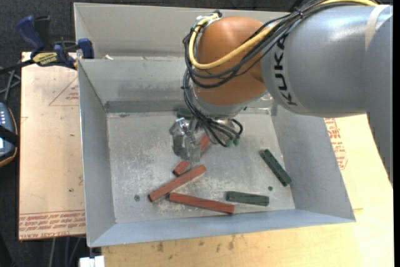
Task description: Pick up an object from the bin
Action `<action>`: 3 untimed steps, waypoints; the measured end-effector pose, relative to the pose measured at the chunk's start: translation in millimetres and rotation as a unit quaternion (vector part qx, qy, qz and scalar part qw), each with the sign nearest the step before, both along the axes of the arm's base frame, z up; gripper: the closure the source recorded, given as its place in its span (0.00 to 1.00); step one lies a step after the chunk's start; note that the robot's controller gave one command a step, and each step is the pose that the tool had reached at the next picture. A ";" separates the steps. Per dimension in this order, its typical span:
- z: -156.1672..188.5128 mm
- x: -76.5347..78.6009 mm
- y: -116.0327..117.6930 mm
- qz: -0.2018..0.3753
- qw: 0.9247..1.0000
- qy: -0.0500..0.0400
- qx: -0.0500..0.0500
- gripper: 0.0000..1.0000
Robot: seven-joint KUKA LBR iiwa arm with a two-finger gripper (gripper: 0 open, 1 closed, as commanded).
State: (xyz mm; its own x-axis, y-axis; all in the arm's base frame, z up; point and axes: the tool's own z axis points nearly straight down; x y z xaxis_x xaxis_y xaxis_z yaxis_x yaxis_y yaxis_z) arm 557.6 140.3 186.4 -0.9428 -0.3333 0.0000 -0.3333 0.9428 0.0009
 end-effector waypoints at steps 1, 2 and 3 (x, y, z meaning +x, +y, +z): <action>-117.4 11.6 -21.7 0.058 0.998 0.000 0.000 0.00; -112.2 14.5 -21.3 0.058 0.998 -0.004 0.001 1.00; -112.1 14.6 -21.3 0.058 0.998 -0.004 0.002 1.00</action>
Offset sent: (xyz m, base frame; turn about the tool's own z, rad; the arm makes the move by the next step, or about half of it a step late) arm 0.0000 0.0000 0.0000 0.0000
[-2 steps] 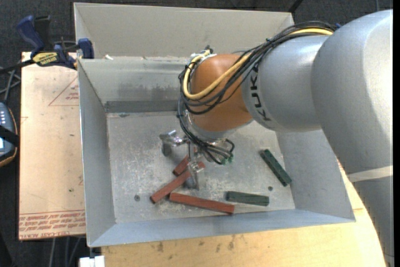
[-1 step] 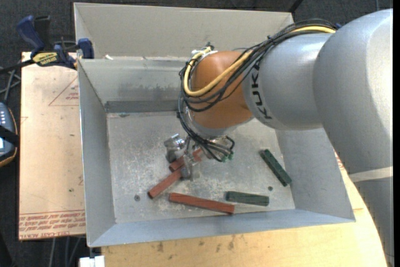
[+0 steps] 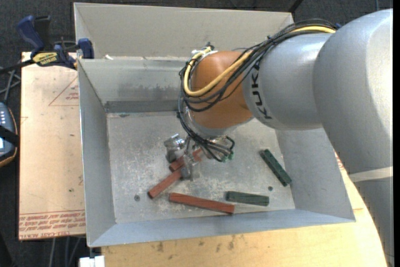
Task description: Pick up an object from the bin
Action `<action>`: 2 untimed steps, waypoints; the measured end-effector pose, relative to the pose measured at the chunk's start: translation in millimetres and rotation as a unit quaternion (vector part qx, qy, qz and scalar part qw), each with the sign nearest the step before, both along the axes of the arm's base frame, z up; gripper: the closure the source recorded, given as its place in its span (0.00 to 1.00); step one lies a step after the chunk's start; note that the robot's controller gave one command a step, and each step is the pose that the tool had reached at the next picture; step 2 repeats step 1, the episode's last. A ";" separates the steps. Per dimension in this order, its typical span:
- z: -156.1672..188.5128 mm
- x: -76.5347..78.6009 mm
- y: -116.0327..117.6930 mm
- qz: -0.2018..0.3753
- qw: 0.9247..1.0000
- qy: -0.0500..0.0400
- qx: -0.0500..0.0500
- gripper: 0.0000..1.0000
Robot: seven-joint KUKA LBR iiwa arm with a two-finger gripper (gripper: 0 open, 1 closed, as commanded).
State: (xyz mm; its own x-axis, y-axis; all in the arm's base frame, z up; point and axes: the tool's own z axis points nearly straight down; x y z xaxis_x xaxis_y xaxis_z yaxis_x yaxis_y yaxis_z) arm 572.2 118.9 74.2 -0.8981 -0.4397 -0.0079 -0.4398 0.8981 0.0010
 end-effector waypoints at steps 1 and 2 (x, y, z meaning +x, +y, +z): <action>195.5 13.9 6.7 -0.029 1.000 0.002 -0.001 1.00; 195.5 13.9 6.7 -0.029 1.000 0.002 -0.001 1.00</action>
Offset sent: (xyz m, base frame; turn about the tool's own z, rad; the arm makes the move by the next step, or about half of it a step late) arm 0.0000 0.0000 0.0000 0.0000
